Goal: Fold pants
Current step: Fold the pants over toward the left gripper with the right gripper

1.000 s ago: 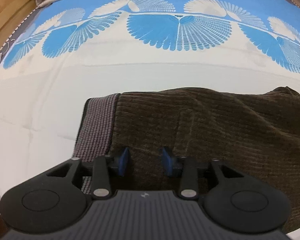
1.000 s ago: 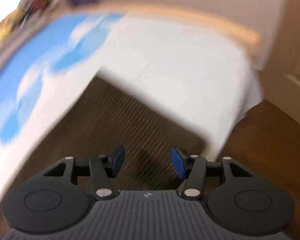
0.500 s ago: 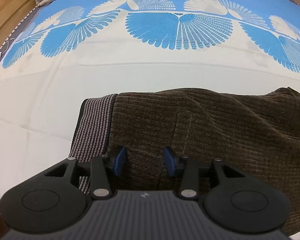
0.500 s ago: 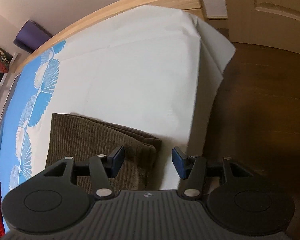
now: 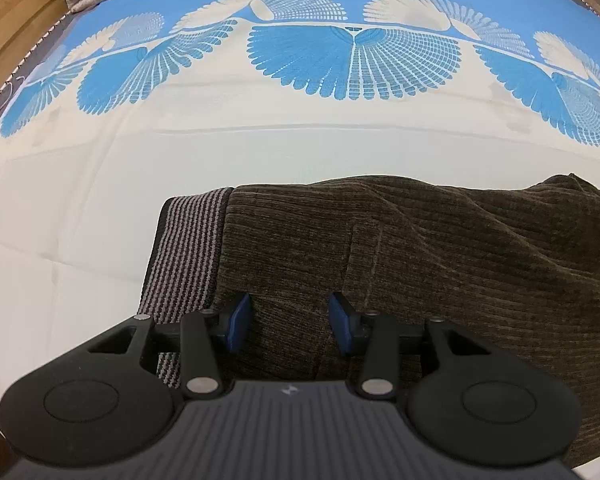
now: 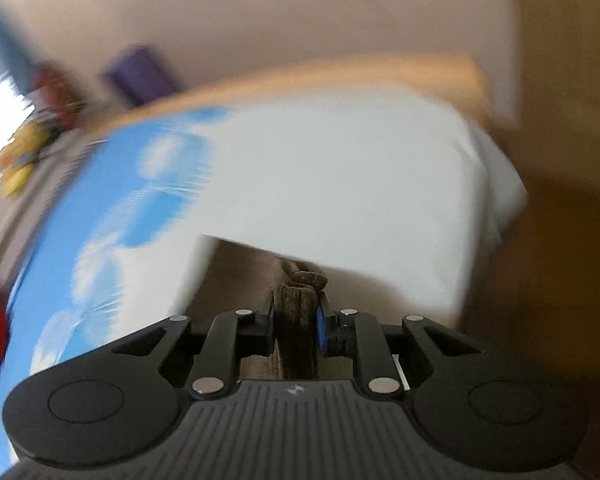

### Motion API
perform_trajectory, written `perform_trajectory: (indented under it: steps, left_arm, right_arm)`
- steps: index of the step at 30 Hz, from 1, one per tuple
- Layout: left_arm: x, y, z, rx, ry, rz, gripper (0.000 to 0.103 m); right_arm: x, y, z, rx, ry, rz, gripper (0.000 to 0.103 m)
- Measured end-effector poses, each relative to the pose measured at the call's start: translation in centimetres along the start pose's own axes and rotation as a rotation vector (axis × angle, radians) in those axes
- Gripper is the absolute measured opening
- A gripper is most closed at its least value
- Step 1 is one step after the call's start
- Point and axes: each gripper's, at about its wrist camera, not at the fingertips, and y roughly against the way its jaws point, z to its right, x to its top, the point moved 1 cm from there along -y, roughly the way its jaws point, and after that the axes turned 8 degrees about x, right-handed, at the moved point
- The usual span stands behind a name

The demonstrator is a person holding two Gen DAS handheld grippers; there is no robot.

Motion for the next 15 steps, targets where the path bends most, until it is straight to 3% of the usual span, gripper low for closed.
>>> perform_trajectory:
  steps: [4, 8, 11, 12, 13, 15]
  left_arm:
    - [0.0, 0.1, 0.1, 0.0, -0.002, 0.002, 0.048]
    - [-0.1, 0.2, 0.1, -0.004, -0.004, 0.005, 0.048]
    - [-0.1, 0.1, -0.1, -0.017, -0.004, 0.004, 0.048]
    - [-0.1, 0.1, -0.2, -0.023, -0.004, 0.003, 0.048]
    - [0.0, 0.0, -0.3, -0.029, -0.006, 0.002, 0.048]
    - [-0.1, 0.0, -0.5, -0.041, -0.008, 0.001, 0.05]
  right_arm:
    - [-4.7, 5.4, -12.1, 0.205, 0.322, 0.03, 0.019]
    - [-14.5, 9.9, -22.2, 0.453, 0.636, -0.024, 0.019]
    - [-22.9, 10.6, -26.3, 0.619, 0.844, -0.184, 0.023]
    - [-25.7, 10.2, -26.8, 0.656, 0.895, -0.271, 0.026]
    - [-28.6, 9.5, -27.1, 0.685, 0.94, -0.387, 0.035]
    - [-33.3, 8.5, -26.5, 0.69, 1.015, -0.566, 0.04]
